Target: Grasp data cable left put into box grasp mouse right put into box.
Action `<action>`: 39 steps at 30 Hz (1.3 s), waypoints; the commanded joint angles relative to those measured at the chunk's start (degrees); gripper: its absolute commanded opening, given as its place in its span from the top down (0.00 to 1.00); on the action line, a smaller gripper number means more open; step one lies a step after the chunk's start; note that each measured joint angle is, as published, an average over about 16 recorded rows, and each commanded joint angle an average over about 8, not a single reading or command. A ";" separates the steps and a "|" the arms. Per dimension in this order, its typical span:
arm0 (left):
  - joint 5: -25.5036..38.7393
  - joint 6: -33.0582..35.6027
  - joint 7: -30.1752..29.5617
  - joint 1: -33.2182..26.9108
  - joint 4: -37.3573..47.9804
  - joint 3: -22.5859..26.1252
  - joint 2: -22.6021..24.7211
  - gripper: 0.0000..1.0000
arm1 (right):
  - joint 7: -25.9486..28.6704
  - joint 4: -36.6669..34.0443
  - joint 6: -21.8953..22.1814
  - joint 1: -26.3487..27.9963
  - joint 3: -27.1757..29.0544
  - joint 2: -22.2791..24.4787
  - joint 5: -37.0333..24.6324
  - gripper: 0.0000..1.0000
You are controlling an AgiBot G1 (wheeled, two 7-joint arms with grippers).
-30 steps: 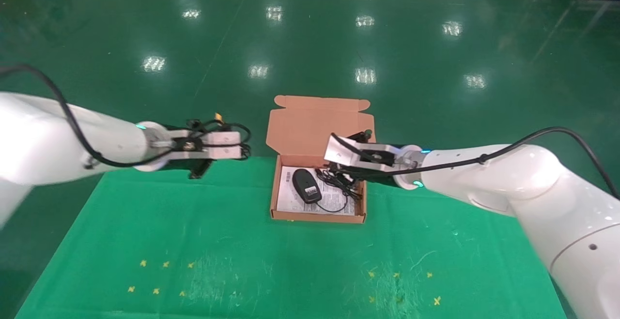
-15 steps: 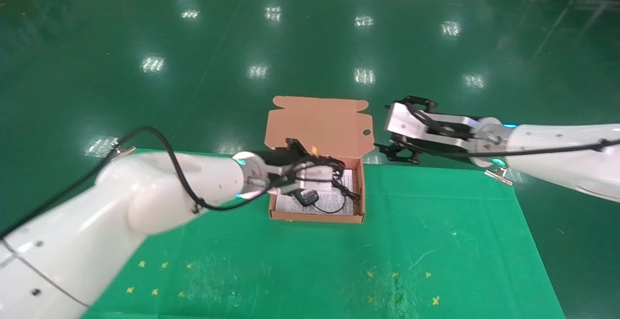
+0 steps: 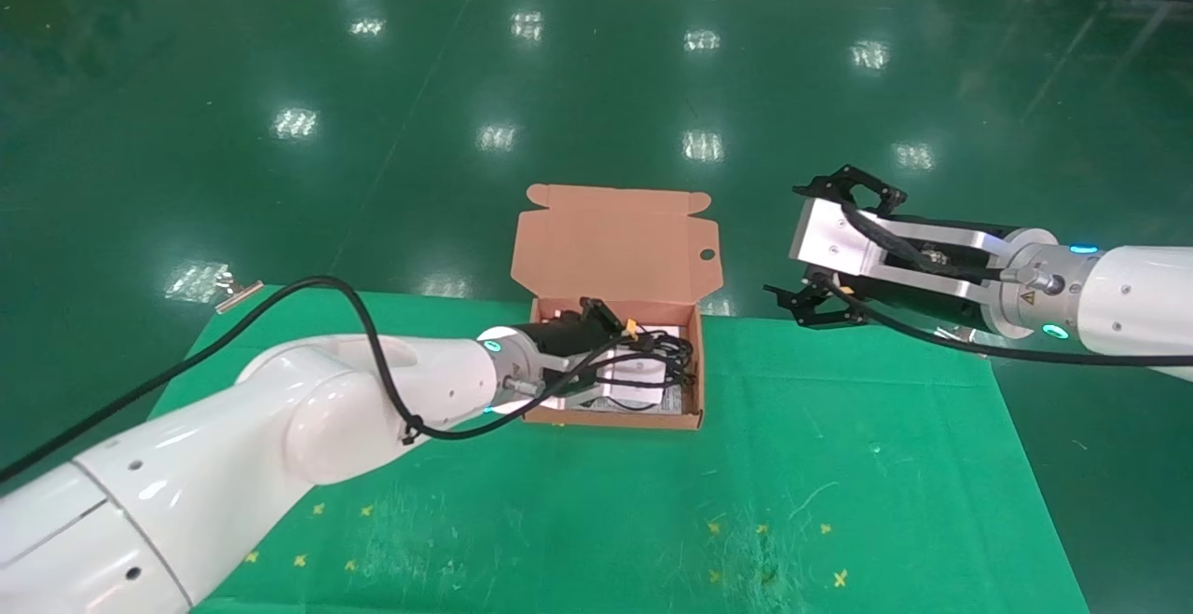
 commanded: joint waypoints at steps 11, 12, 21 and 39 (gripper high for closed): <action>-1.27 -0.41 -0.01 -0.57 0.46 1.26 0.02 0.00 | 1.45 1.25 0.17 -0.24 -0.26 0.41 -1.12 0.00; -1.20 -0.38 -0.01 -0.54 0.43 1.19 0.01 0.00 | 1.41 1.16 0.17 -0.23 -0.25 0.38 -1.06 0.00; -1.44 -0.50 -0.62 -1.55 -1.46 0.43 -1.89 0.00 | 0.98 0.98 0.45 0.23 0.07 0.19 -0.75 0.00; -6.23 0.36 -3.66 -5.97 -4.37 -6.08 -8.09 0.00 | -1.66 3.73 -5.29 3.43 1.98 0.62 0.85 0.00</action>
